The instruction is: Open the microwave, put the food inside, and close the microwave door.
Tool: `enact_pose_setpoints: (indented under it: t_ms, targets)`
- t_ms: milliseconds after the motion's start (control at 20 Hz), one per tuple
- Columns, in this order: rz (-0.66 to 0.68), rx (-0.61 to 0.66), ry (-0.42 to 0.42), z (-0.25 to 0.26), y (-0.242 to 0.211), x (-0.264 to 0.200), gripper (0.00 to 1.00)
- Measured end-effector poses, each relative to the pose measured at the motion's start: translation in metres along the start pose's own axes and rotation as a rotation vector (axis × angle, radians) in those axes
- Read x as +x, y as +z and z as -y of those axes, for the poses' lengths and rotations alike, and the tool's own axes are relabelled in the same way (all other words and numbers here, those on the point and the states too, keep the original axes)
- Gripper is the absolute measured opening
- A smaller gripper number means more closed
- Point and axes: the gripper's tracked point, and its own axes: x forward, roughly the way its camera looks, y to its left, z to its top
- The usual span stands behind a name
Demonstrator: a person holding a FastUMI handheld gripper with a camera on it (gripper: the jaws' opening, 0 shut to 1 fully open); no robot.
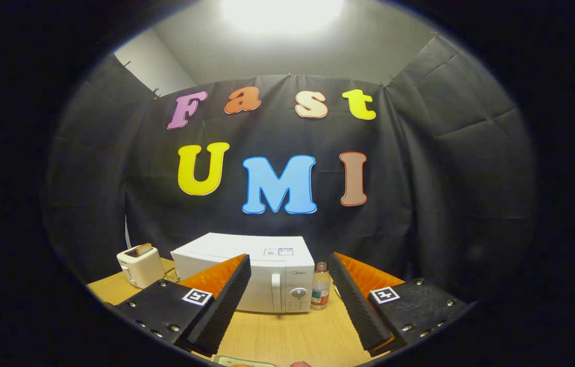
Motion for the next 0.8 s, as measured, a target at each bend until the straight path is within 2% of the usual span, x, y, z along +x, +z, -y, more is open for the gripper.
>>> enact_pose_setpoints:
  t_ms: [500, 800]
  targets:
    - [-0.006, 0.029, 0.029, -0.010, -0.007, 0.003, 0.97]
    - [-0.028, 0.046, 0.086, -0.025, -0.028, 0.017, 0.97]
